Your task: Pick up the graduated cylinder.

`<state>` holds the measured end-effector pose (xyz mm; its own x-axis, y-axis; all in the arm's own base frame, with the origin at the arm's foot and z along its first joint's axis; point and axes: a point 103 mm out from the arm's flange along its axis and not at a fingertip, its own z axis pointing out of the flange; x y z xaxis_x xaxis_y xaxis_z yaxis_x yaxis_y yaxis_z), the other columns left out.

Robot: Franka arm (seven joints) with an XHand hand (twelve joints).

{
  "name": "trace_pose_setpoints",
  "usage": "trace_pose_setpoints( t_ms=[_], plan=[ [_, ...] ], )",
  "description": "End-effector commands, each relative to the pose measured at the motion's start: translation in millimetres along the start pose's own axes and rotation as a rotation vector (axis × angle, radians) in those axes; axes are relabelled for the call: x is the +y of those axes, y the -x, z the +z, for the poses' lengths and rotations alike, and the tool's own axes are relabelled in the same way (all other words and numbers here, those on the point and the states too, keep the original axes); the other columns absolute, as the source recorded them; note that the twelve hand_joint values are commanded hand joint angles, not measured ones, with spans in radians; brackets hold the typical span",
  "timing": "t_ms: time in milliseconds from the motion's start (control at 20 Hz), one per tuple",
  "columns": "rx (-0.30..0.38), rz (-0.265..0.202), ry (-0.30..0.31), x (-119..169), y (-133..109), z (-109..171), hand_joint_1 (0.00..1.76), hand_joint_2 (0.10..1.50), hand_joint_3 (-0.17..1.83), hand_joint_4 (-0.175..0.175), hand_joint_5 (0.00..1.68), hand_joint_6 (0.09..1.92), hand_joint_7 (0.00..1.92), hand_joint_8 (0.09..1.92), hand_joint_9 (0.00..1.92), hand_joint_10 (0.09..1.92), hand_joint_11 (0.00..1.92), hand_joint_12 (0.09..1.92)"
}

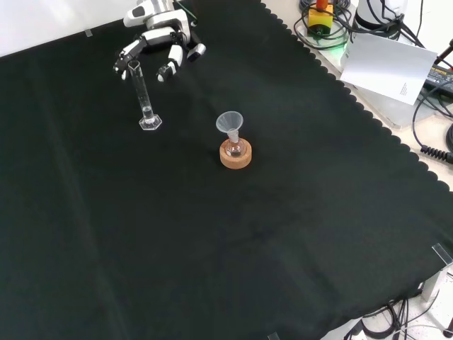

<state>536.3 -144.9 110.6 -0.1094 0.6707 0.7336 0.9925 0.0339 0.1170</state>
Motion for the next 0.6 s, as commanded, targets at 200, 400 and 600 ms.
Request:
trace_pose_setpoints(
  t_ms=[200, 400, 600],
  plan=[
    [0.127, -0.054, 0.027, 13.8, 2.9, 21.8, 1.00, 0.68, 0.58, -0.038, 0.47, 0.09, 0.31, 0.64, 0.52, 0.60, 0.28, 1.32],
    [0.155, -0.072, 0.055, 18.4, -0.6, 28.6, 1.03, 0.68, 0.60, -0.029, 0.58, 0.09, 0.36, 0.65, 0.56, 0.60, 0.32, 1.30],
    [0.184, -0.078, 0.079, 20.7, -1.8, 31.0, 1.06, 0.67, 0.61, -0.020, 0.67, 0.19, 0.44, 0.63, 0.65, 0.56, 0.42, 1.25]
  ],
)
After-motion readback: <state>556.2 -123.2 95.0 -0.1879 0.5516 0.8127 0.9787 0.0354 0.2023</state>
